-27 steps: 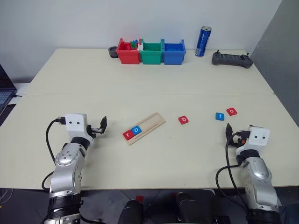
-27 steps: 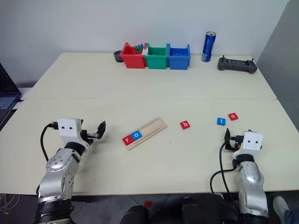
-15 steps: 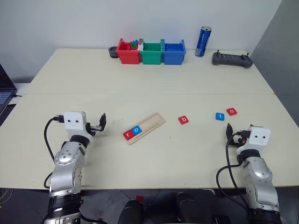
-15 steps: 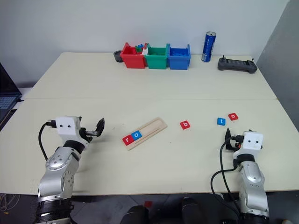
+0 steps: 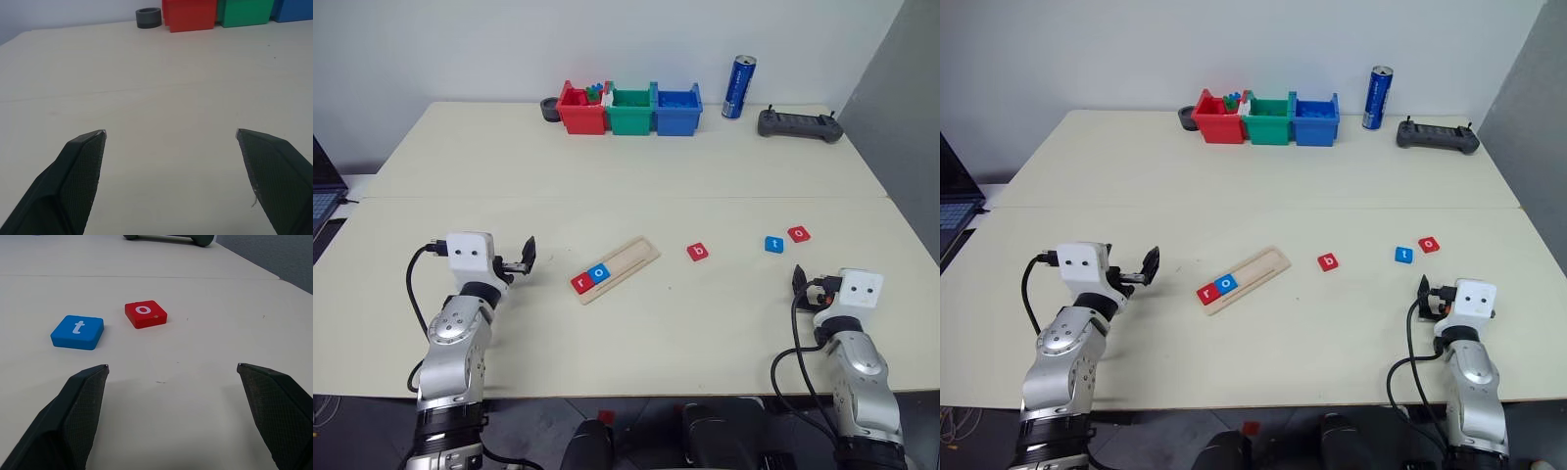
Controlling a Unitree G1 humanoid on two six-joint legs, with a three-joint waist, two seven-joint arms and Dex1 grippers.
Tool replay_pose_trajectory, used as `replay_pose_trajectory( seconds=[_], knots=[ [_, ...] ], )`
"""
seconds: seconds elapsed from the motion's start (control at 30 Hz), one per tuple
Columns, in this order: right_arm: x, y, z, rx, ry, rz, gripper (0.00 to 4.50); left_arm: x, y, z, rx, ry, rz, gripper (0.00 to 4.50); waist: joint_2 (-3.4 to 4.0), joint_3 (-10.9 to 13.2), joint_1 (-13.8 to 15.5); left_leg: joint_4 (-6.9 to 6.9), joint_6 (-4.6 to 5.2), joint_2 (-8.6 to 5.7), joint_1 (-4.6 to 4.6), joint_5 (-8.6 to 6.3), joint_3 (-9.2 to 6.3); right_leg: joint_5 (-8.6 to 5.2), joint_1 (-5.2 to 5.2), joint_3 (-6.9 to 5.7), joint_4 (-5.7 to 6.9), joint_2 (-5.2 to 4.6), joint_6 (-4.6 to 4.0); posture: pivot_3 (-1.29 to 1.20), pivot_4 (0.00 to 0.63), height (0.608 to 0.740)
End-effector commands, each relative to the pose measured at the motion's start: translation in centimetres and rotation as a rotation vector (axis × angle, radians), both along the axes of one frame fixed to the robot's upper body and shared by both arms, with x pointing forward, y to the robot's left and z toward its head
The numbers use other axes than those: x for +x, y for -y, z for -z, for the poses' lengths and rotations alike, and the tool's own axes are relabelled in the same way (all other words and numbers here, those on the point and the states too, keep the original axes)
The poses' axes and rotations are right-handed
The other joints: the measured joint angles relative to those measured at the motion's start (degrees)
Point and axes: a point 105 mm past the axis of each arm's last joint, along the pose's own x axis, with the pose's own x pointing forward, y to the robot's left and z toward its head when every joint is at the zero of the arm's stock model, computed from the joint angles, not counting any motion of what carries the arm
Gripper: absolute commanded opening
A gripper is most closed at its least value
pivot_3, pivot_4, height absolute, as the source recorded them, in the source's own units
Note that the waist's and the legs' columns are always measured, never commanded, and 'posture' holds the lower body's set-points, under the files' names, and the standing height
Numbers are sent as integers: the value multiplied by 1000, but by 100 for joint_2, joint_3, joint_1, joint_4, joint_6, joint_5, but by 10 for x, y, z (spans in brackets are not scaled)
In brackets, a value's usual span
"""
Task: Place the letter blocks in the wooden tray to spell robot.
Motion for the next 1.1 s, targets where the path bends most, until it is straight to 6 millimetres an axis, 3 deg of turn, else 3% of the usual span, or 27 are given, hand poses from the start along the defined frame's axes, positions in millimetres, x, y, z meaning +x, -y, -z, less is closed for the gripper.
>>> replay_pose_trajectory(
  seconds=[0.03,0.2,0.37,0.57,0.67,0.7,0.87,1.1],
  knots=[
    [-1,0,-9,-8,32,-6,4468,-3,-3,-17,8,66,-18,4500,0,0,0,0,0,0,0,0,0,0,0,0,0,0,0,0,150,740],
    [1,2,-12,-10,35,-20,4468,-4,1,-25,6,108,31,4500,0,0,0,0,0,0,0,0,0,0,0,0,0,0,0,0,150,740],
    [1,-20,-23,-48,49,-167,4468,-8,17,-24,13,88,186,4500,0,0,-4,0,0,0,1,0,1,0,0,0,0,1,1,0,150,740],
    [-13,-65,-38,-56,27,-487,4468,-22,41,-22,41,9,490,4500,1,0,-5,-1,0,1,0,0,-1,-10,0,-1,-1,2,17,0,150,740],
    [-57,-127,-44,-23,-105,-985,4468,-28,57,-14,112,-94,691,4500,5,3,-6,-1,0,0,-1,0,-1,-14,1,-1,-4,2,22,0,150,740],
    [-68,-137,-45,-43,-145,-1088,4468,-30,60,-13,119,-120,740,4500,6,4,-6,0,1,0,-2,0,-1,-15,1,-1,-4,1,21,0,150,740],
    [-80,-146,-60,-96,-200,-1220,4468,-28,70,-8,130,-191,851,4500,-1,3,-1,4,2,5,0,-1,-2,-19,4,-4,-6,7,28,0,150,740],
    [-79,-149,-71,-125,-183,-1245,4468,-20,71,11,210,-299,841,4500,-5,5,2,2,2,6,-3,-1,-3,-20,2,-3,-9,8,29,0,150,740]
  ],
)
